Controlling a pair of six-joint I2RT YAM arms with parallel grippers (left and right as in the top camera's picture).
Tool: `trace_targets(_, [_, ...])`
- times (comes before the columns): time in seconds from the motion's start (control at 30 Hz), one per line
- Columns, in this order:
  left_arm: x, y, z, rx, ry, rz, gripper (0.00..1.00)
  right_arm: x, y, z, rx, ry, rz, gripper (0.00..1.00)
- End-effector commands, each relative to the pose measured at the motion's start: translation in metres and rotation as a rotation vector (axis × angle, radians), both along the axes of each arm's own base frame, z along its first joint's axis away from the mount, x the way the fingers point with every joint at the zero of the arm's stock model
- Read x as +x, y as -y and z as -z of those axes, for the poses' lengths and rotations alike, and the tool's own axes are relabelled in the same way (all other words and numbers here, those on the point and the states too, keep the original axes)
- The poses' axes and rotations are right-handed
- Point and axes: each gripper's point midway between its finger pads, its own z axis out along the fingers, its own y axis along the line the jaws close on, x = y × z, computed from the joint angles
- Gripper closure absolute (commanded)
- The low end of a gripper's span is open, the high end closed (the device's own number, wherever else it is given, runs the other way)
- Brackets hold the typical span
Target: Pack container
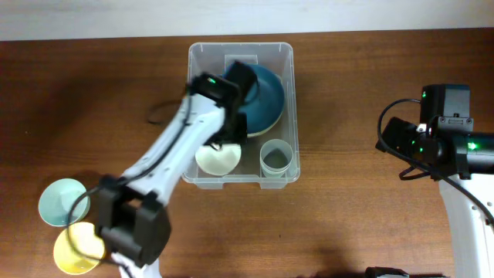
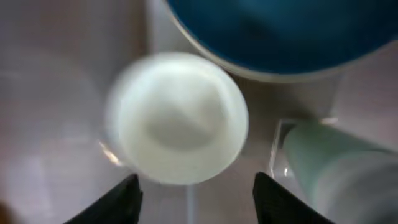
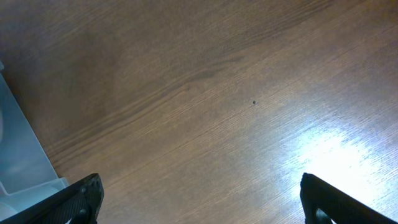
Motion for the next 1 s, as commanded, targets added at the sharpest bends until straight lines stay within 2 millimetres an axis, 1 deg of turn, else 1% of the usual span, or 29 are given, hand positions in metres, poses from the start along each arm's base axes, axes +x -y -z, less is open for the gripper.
trace_targets(0.0, [0.016,-0.061,-0.120,0.046,0.338,-0.122,0.29,0.000,0.004,0.000,-0.017,-0.001,0.011,0.04])
trace_targets(0.07, [0.012,-0.094,-0.144,0.069,0.398,-0.196,0.27,0.000,0.004,0.000,-0.017,-0.001,0.010,0.03])
trace_targets(0.1, [0.009,-0.112,-0.151,0.083,0.412,-0.238,0.27,0.000,0.004,0.000,-0.017,-0.001,0.011,0.03])
trace_targets(0.13, [0.004,-0.134,-0.158,0.098,0.418,-0.292,0.27,0.000,0.004,0.000,-0.017,-0.001,0.011,0.03])
trace_targets(0.2, [-0.006,-0.173,-0.162,0.123,0.400,-0.391,0.26,0.000,0.004,0.000,-0.017,-0.001,0.011,0.03])
trace_targets(0.3, [-0.023,-0.231,-0.155,0.173,0.334,-0.551,0.25,0.000,0.004,0.000,-0.017,-0.001,0.011,0.03])
trace_targets(0.33, [-0.029,-0.249,-0.148,0.187,0.307,-0.605,0.25,0.000,0.004,0.000,-0.017,-0.001,0.011,0.03])
trace_targets(0.4, [-0.038,-0.276,-0.133,0.194,0.261,-0.688,0.23,0.000,0.004,0.000,-0.017,-0.001,0.010,0.03])
trace_targets(0.43, [-0.041,-0.287,-0.121,0.183,0.232,-0.712,0.23,0.000,0.004,0.000,-0.017,-0.001,0.010,0.03])
trace_targets(0.5, [-0.046,-0.302,-0.096,0.139,0.182,-0.752,0.23,-0.001,0.004,0.000,-0.017,-0.003,0.010,0.03])
trace_targets(0.63, [-0.064,-0.327,-0.035,0.097,0.090,-0.859,0.23,-0.001,0.004,0.000,-0.017,-0.003,0.010,0.03])
trace_targets(0.73, [-0.078,-0.337,0.007,0.083,0.043,-0.911,0.23,-0.001,0.004,0.000,-0.016,-0.004,0.010,0.03])
trace_targets(0.83, [-0.091,-0.343,0.040,0.084,0.014,-0.928,0.23,-0.001,0.004,0.000,-0.016,-0.004,0.010,0.03])
trace_targets(0.97, [-0.101,-0.347,0.070,0.083,-0.021,-0.930,0.23,-0.001,0.004,0.000,-0.016,-0.005,0.010,0.04])
